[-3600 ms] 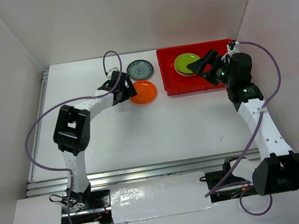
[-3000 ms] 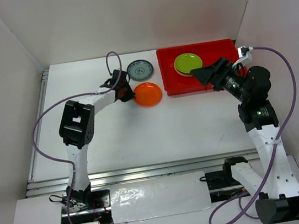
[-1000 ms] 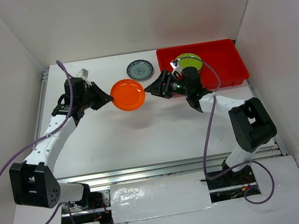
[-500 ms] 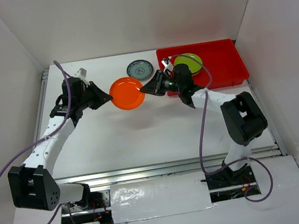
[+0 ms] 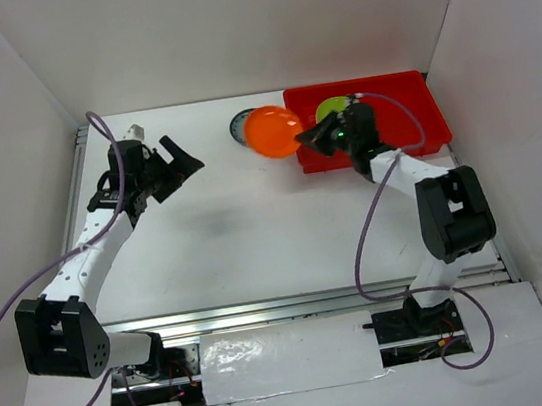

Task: Place the plates into the plastic bin on the countertop

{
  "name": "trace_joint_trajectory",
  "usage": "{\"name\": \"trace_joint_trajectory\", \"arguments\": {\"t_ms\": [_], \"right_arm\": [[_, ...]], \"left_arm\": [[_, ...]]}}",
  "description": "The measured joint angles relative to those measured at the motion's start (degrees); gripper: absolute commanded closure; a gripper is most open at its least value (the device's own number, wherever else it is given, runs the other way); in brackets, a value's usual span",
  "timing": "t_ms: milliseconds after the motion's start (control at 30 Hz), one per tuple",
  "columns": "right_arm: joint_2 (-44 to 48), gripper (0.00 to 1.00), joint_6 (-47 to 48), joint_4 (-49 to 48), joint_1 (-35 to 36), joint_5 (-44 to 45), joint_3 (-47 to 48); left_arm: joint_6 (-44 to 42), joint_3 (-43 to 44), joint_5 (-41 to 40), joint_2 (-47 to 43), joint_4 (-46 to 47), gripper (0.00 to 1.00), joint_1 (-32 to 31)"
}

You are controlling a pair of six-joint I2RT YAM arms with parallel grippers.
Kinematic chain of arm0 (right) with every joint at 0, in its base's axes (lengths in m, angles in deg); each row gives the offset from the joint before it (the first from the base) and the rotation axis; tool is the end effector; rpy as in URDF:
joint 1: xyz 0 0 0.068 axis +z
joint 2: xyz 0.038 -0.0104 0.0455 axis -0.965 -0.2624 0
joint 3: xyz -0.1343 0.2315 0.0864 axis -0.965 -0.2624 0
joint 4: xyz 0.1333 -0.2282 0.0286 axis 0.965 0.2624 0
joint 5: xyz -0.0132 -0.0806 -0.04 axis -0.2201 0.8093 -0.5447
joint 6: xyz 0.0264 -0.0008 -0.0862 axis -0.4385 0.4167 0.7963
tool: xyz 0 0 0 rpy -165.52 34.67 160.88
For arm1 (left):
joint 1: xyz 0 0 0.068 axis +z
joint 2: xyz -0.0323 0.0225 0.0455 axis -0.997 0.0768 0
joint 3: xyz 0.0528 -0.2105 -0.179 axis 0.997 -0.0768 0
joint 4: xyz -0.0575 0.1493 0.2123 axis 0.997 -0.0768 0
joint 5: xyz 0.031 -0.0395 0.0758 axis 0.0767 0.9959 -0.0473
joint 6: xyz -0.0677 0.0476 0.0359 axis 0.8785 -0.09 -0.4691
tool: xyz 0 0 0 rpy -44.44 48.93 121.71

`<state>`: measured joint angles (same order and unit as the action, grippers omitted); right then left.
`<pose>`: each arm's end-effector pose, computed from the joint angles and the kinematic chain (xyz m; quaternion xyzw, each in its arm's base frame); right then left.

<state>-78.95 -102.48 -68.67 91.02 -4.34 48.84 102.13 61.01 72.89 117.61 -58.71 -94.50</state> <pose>0.4053 0.1502 0.2337 0.1683 0.7859 0.4691 0.3660 0.3421 -0.0691 0.3032 -0.2293 0.8235 -0.3106 0.4157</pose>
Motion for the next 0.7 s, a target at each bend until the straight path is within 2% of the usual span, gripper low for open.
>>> {"name": "trace_joint_trajectory", "arguments": {"t_ms": [133, 233, 400, 600, 633, 667, 700], "right_arm": [[-0.3, 1.0, -1.9, 4.5, -12.7, 6.4, 2.2], [-5.7, 1.0, -2.0, 10.5, -20.3, 9.0, 11.3], [-17.1, 1.0, -1.9, 14.2, -24.8, 8.5, 24.3], [-25.1, 0.98, -1.8, 19.0, -25.3, 6.6, 27.9], [-25.6, 0.91, -1.8, 19.8, -25.3, 6.4, 27.9], [-25.9, 0.75, -1.7, 20.5, -25.3, 6.3, 27.9], [-25.9, 0.19, -1.6, 21.1, -25.3, 6.1, 27.9]], "left_arm": [[0.2, 0.0, -3.7, 0.3, -0.4, 0.01, 0.4], [0.2, 0.0, -4.2, 1.0, 0.0, 0.01, 0.4], [-0.4, 0.0, -4.2, 3.4, 0.0, 0.01, 0.4], [-1.7, 0.7, -3.7, 4.7, -0.2, 0.01, 0.3], [-1.7, 1.3, -3.7, 5.1, -0.2, 0.01, 0.2], [-1.8, 1.8, -3.7, 5.5, 0.0, 0.01, 0.1], [-1.9, 2.1, -3.5, 5.9, 0.3, 0.01, 0.1]]}}
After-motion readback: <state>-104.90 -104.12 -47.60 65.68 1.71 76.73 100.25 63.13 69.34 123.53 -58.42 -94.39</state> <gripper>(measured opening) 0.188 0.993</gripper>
